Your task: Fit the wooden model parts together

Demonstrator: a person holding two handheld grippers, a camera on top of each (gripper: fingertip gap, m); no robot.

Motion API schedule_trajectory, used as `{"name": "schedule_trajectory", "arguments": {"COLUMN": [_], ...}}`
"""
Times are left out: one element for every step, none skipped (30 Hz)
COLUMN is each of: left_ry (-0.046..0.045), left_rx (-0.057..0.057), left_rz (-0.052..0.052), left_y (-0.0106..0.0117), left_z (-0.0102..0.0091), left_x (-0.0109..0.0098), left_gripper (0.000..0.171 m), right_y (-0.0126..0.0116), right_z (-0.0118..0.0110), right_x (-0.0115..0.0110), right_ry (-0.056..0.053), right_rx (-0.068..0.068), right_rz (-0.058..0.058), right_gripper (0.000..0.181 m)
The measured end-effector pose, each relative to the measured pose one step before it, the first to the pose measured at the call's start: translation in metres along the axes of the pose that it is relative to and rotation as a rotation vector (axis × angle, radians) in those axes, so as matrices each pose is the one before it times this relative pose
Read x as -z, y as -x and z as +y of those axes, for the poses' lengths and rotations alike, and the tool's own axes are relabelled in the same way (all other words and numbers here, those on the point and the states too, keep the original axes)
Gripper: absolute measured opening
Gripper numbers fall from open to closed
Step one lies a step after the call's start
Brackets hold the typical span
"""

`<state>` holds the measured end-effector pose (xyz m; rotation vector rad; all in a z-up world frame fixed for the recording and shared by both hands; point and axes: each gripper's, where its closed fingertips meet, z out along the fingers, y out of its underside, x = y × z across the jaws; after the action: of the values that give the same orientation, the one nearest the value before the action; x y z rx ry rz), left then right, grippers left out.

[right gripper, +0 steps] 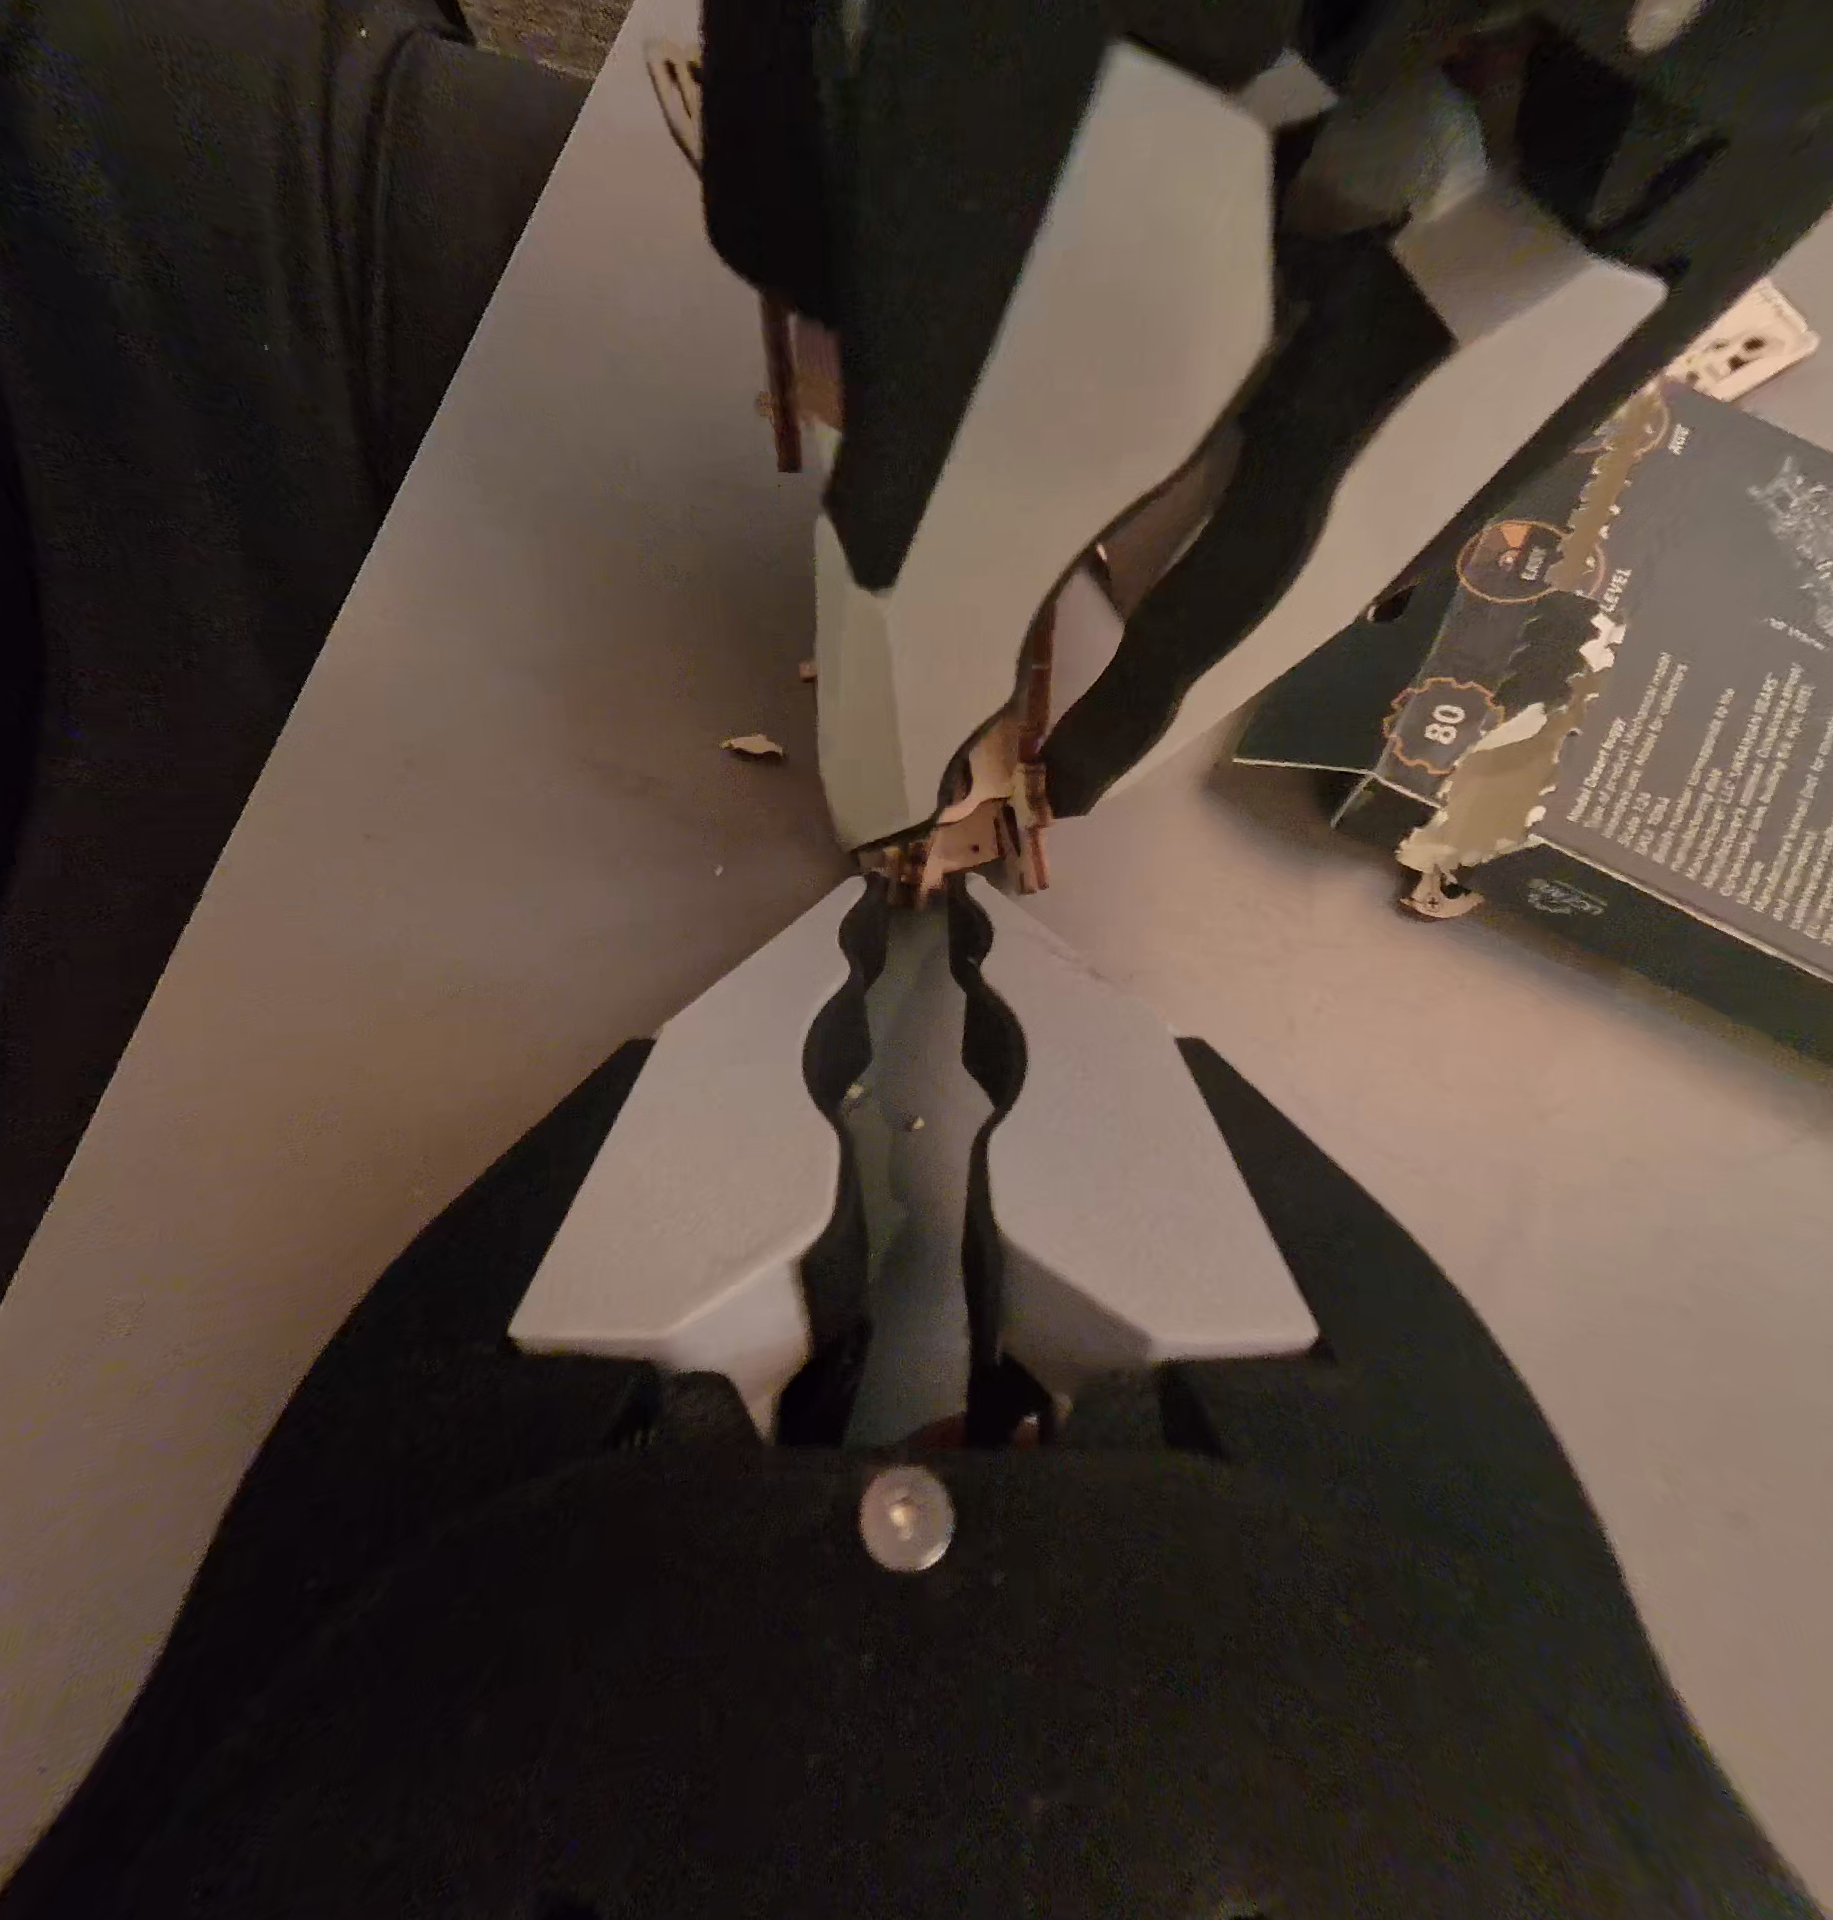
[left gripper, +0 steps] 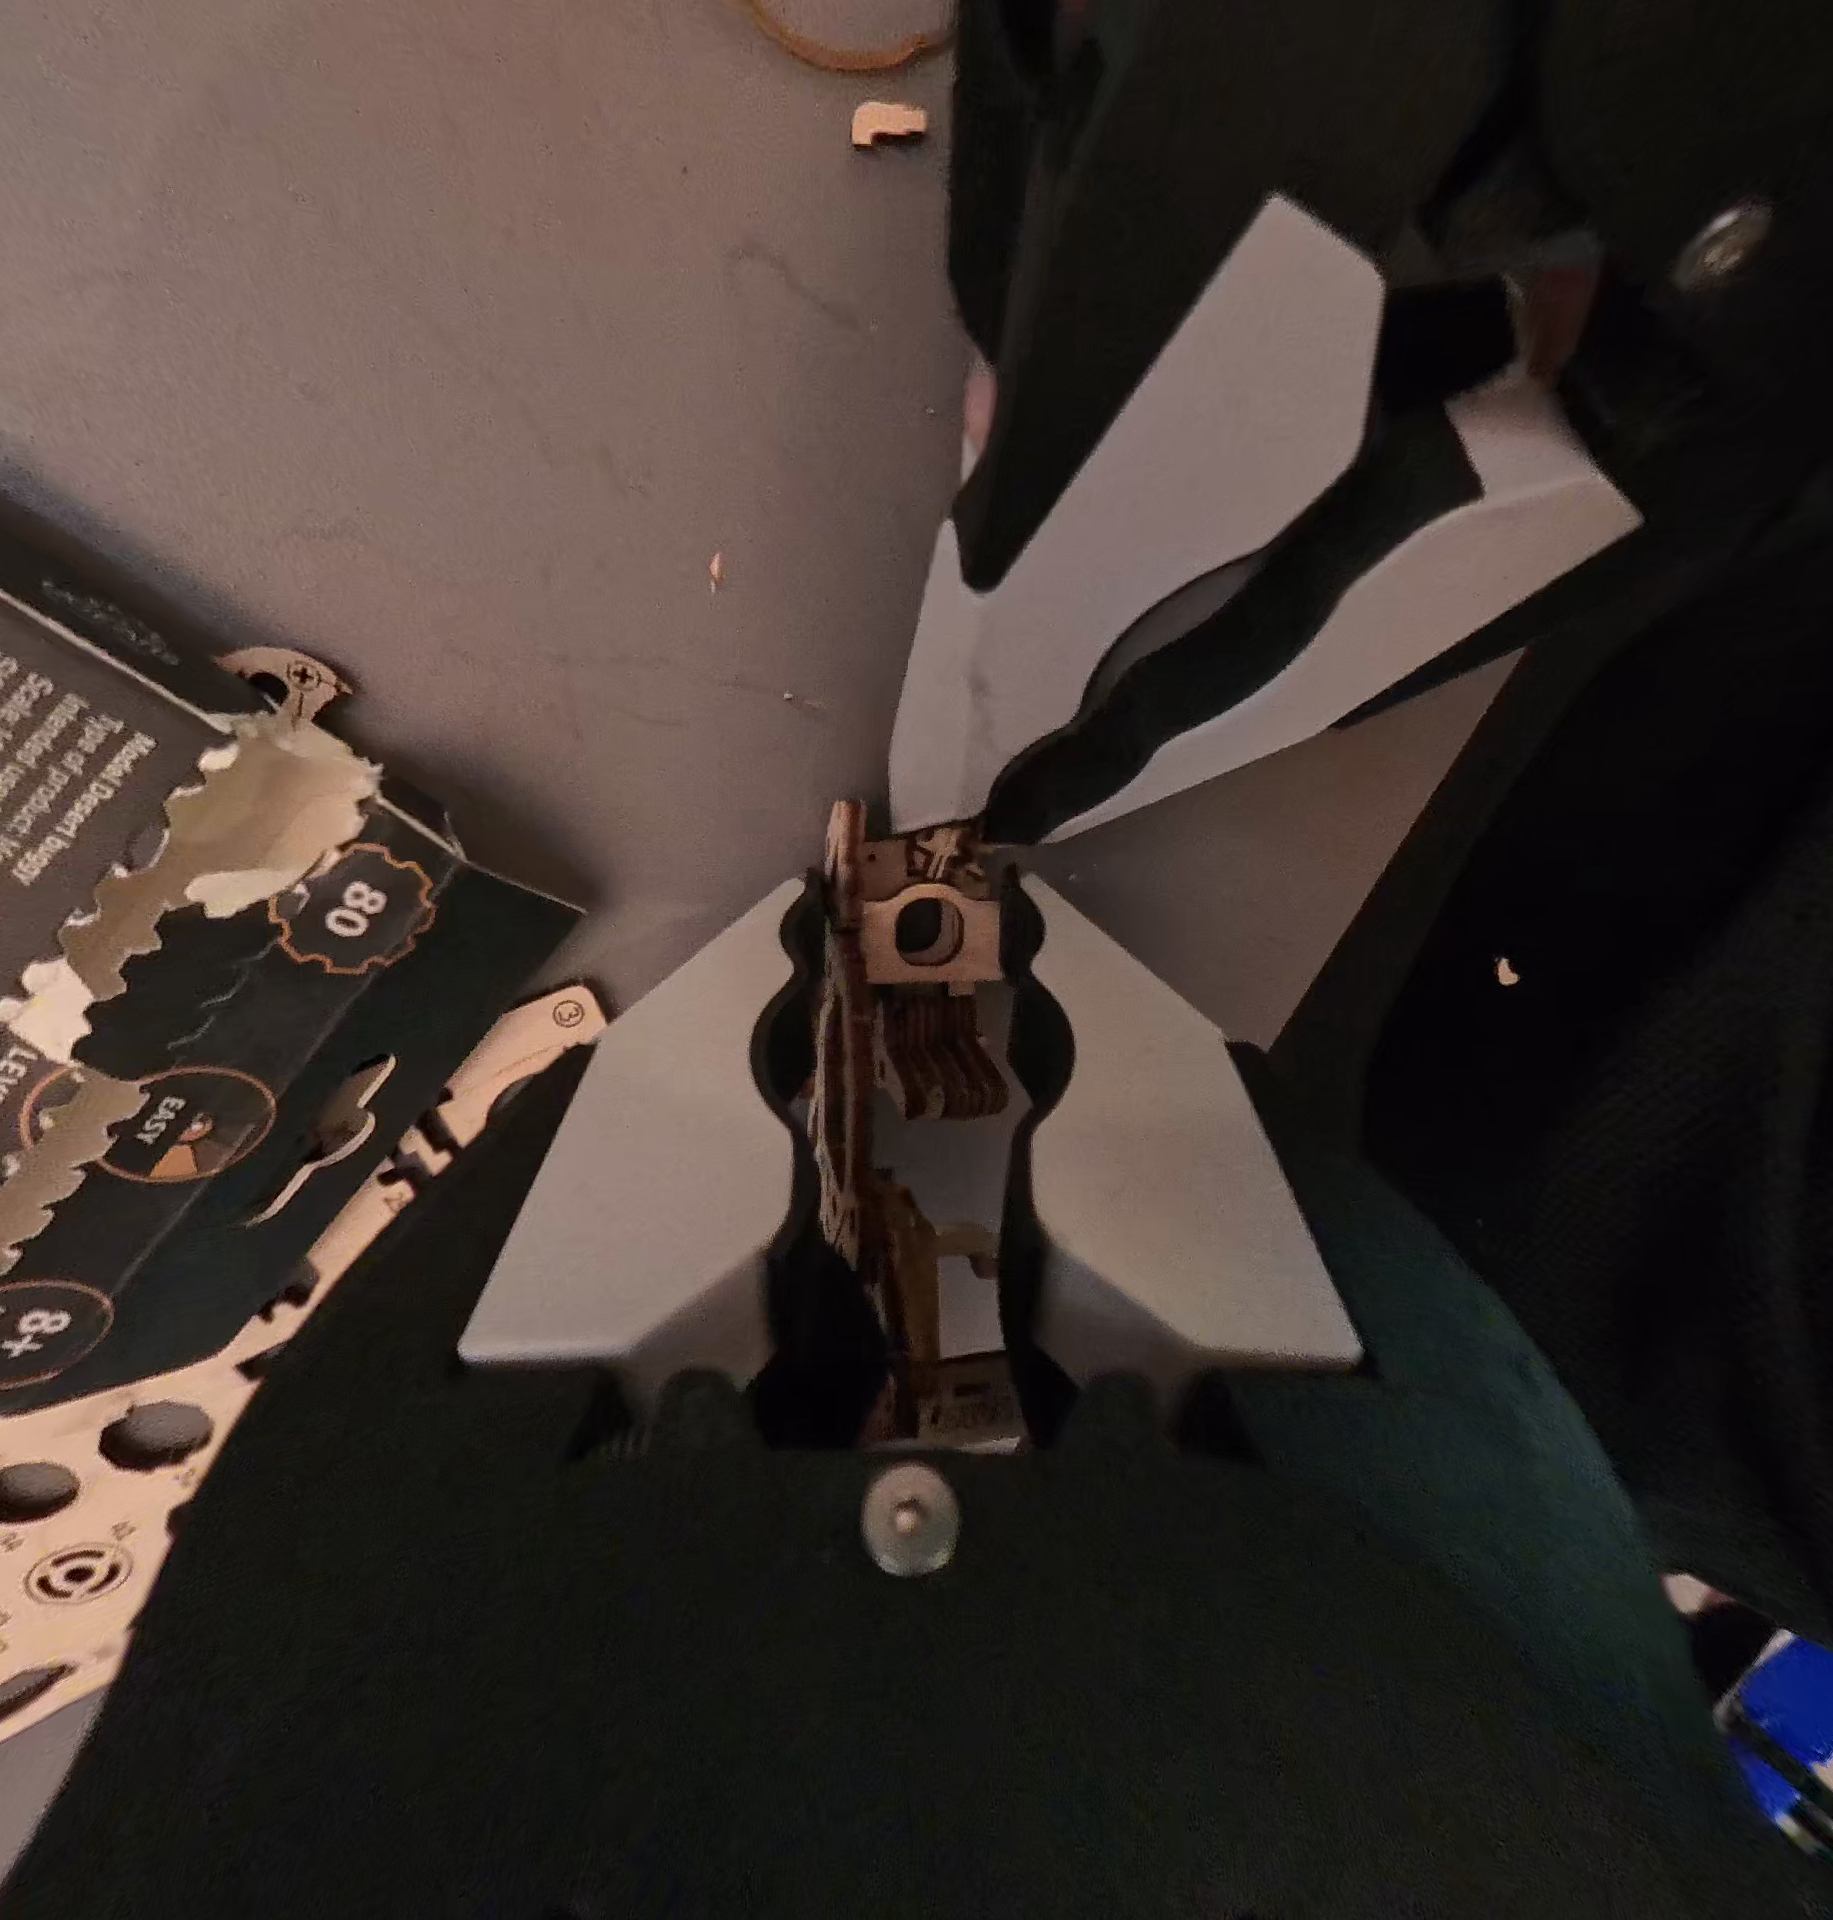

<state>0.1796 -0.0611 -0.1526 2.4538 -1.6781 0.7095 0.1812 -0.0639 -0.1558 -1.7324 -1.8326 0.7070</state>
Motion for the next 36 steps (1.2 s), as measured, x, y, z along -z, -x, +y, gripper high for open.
{"name": "schedule_trajectory", "arguments": {"left_ry": [-0.00182, 0.00292, 0.00574, 0.00390, 0.00411, 0.00048, -0.01162, -0.01901, -0.00492, 0.01340, 0.02911, 0.03516, 0.02532, 0.02772, -0.00388, 0.00820, 0.00826, -0.00234, -0.00906, -0.00506, -0.00393, -0.00055, 0.00034, -0.00552, -0.00452, -0.00616, -0.00235, 0.00151, 0.00003, -0.00068, -0.00502, -0.00782, -0.00056, -0.00739, 0.00041, 0.00159], "left_rx": [0.0035, 0.0020, -0.0008, -0.0015, 0.0009, 0.0008, -0.0028, -0.0037, -0.0069, -0.0091, -0.0222, -0.0303, -0.0201, -0.0114, 0.0033, 0.0058, -0.0021, 0.0000, 0.0022, 0.0032, 0.0024, -0.0020, -0.0033, -0.0028, -0.0005, -0.0007, 0.0000, -0.0010, 0.0013, 0.0057, 0.0032, 0.0021, 0.0039, 0.0012, -0.0010, 0.0012], "left_rz": [0.0094, 0.0014, -0.0019, 0.0015, 0.0029, 0.0018, 0.0107, 0.0108, -0.0009, -0.0263, -0.0507, -0.0513, -0.0476, -0.0430, -0.0191, -0.0214, -0.0204, -0.0080, -0.0025, 0.0039, 0.0109, 0.0032, -0.0015, 0.0026, 0.0033, 0.0040, 0.0032, 0.0074, 0.0068, 0.0088, 0.0108, 0.0114, 0.0129, 0.0144, 0.0050, 0.0089], "left_y": [0.00024, 0.00064, 0.00048, -0.00005, 0.00008, -0.00049, -0.00272, -0.00370, -0.00252, 0.00090, 0.00318, 0.00226, 0.00220, 0.00228, 0.00070, 0.00240, 0.00233, 0.00099, 0.00042, -0.00027, -0.00118, -0.00044, 0.00013, -0.00044, -0.00021, -0.00009, 0.00015, -0.00043, -0.00007, 0.00024, 0.00005, -0.00015, -0.00036, -0.00109, 0.00037, -0.00015], "left_z": [0.00007, 0.00021, 0.00025, 0.00018, 0.00019, -0.00037, -0.00248, -0.00368, -0.00161, 0.00110, 0.00378, 0.00491, 0.00390, 0.00499, 0.00034, 0.00293, 0.00281, 0.00138, 0.00046, 0.00045, 0.00021, 0.00050, 0.00036, -0.00045, -0.00044, -0.00064, 0.00000, 0.00026, -0.00018, -0.00035, -0.00087, -0.00130, -0.00027, -0.00138, -0.00012, -0.00001], "left_x": [0.00012, 0.00018, 0.00025, 0.00000, 0.00025, 0.00144, 0.00264, 0.00295, 0.00162, -0.00013, -0.00147, -0.00260, -0.00303, -0.00307, -0.00035, -0.00024, -0.00004, -0.00010, 0.00000, 0.00007, 0.00002, -0.00009, -0.00009, 0.00001, 0.00006, -0.00001, 0.00000, 0.00022, 0.00018, 0.00032, 0.00065, 0.00085, 0.00016, 0.00023, -0.00035, -0.00022], "left_gripper": [0.030, 0.031, 0.031, 0.031, 0.031, 0.032, 0.037, 0.041, 0.046, 0.053, 0.055, 0.058, 0.060, 0.063, 0.065, 0.061, 0.060, 0.057, 0.056, 0.052, 0.047, 0.043, 0.042, 0.041, 0.041, 0.040, 0.041, 0.040, 0.040, 0.040, 0.040, 0.040, 0.039, 0.036, 0.036, 0.036], "right_y": [-0.00024, -0.00048, -0.00063, -0.00035, 0.00012, -0.00012, -0.00040, -0.00050, -0.00025, -0.00064, -0.00054, -0.00044, -0.00013, -0.00043, 0.00000, -0.00007, 0.00012, 0.00029, 0.00050, 0.00031, -0.00001, -0.00059, -0.00069, -0.00008, -0.00010, 0.00005, 0.00011, 0.00024, 0.00114, 0.00185, 0.00138, 0.00034, 0.00029, 0.00016, -0.00107, -0.00071], "right_z": [0.00002, -0.00017, -0.00026, -0.00017, 0.00008, -0.00013, -0.00013, 0.00014, 0.00016, -0.00016, -0.00027, -0.00022, 0.00008, -0.00007, -0.00021, -0.00003, 0.00001, -0.00004, -0.00070, -0.00038, -0.00007, 0.00008, 0.00032, -0.00059, -0.00089, -0.00067, -0.00051, -0.00054, -0.00142, -0.00129, -0.00040, 0.00019, 0.00009, 0.00005, 0.00049, 0.00052], "right_x": [0.00003, -0.00009, -0.00034, -0.00018, -0.00008, -0.00018, -0.00040, -0.00024, 0.00004, 0.00001, -0.00015, 0.00004, -0.00004, 0.00006, -0.00003, -0.00009, -0.00020, -0.00078, -0.00061, -0.00053, -0.00045, -0.00041, -0.00046, -0.00008, 0.00065, 0.00085, 0.00065, 0.00067, 0.00057, 0.00028, -0.00062, -0.00091, -0.00093, -0.00071, -0.00041, -0.00020], "right_ry": [0.0072, 0.0032, -0.0013, 0.0000, 0.0026, 0.0009, -0.0022, -0.0027, -0.0004, -0.0002, -0.0014, -0.0016, -0.0005, -0.0021, -0.0030, 0.0009, 0.0012, 0.0010, -0.0028, -0.0017, -0.0004, 0.0012, 0.0015, -0.0032, -0.0040, -0.0040, -0.0028, -0.0035, -0.0062, -0.0021, 0.0054, 0.0062, 0.0028, 0.0010, 0.0031, 0.0021], "right_rx": [0.0081, -0.0007, -0.0074, -0.0067, -0.0010, -0.0054, -0.0132, -0.0094, -0.0017, -0.0028, -0.0064, -0.0029, 0.0005, -0.0002, 0.0053, 0.0056, 0.0028, 0.0032, -0.0024, -0.0035, -0.0035, 0.0002, 0.0033, 0.0001, -0.0011, -0.0003, -0.0010, -0.0024, 0.0005, 0.0077, 0.0085, 0.0018, -0.0024, -0.0004, -0.0010, -0.0086], "right_rz": [0.0044, -0.0001, -0.0019, -0.0028, -0.0012, -0.0023, -0.0034, -0.0017, 0.0005, 0.0031, 0.0020, 0.0011, 0.0014, 0.0025, 0.0038, 0.0063, 0.0041, 0.0034, -0.0003, -0.0019, -0.0018, 0.0026, 0.0061, 0.0027, 0.0020, -0.0003, -0.0017, -0.0027, -0.0062, -0.0064, -0.0029, 0.0007, -0.0024, -0.0017, 0.0053, 0.0008], "right_gripper": [0.008, 0.008, 0.008, 0.008, 0.008, 0.008, 0.008, 0.008, 0.008, 0.008, 0.009, 0.009, 0.009, 0.009, 0.009, 0.009, 0.009, 0.009, 0.009, 0.009, 0.008, 0.008, 0.009, 0.008, 0.008, 0.008, 0.008, 0.008, 0.009, 0.009, 0.008, 0.009, 0.009, 0.009, 0.008, 0.009]}}
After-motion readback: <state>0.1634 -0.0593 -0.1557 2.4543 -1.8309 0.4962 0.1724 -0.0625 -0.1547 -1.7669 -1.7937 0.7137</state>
